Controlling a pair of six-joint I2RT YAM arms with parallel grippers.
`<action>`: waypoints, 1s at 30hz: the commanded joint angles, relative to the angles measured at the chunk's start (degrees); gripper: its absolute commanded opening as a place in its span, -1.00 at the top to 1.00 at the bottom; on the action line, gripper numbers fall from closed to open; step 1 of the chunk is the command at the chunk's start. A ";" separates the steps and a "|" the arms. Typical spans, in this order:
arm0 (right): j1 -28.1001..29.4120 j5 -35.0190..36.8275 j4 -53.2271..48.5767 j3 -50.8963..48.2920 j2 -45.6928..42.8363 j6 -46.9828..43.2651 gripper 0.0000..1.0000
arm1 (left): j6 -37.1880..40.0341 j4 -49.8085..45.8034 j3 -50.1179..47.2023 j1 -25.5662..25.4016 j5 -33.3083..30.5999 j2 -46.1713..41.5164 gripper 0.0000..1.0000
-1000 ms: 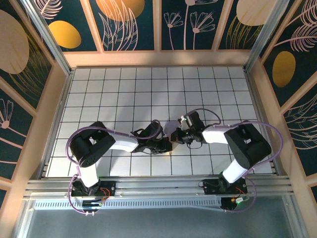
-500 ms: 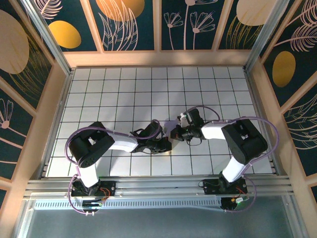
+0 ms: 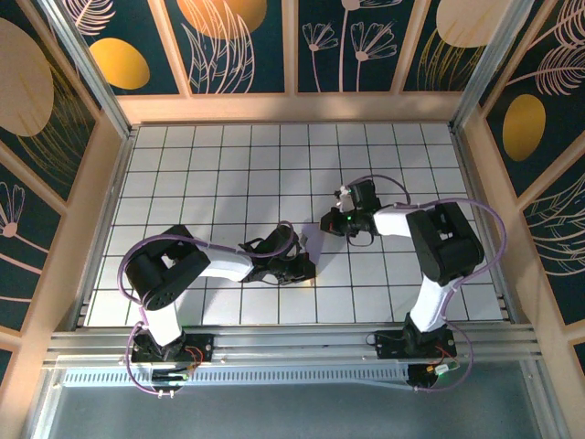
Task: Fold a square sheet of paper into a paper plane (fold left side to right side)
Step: Fold the wing for the fifth time at the center of the table, then pick up the paper plane at the center of the table.
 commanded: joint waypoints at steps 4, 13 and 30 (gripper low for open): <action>-2.83 0.26 -1.09 2.77 3.86 -2.90 1.00 | -0.92 -4.64 -2.18 -0.24 -1.53 1.56 1.00; -5.71 2.40 -3.35 6.34 5.85 -4.33 1.00 | -1.43 -2.68 -2.88 -0.29 -1.67 0.76 0.94; -4.21 20.01 -18.77 4.35 -15.65 -4.67 0.24 | 5.55 -6.83 2.40 4.01 -14.51 -16.82 -0.04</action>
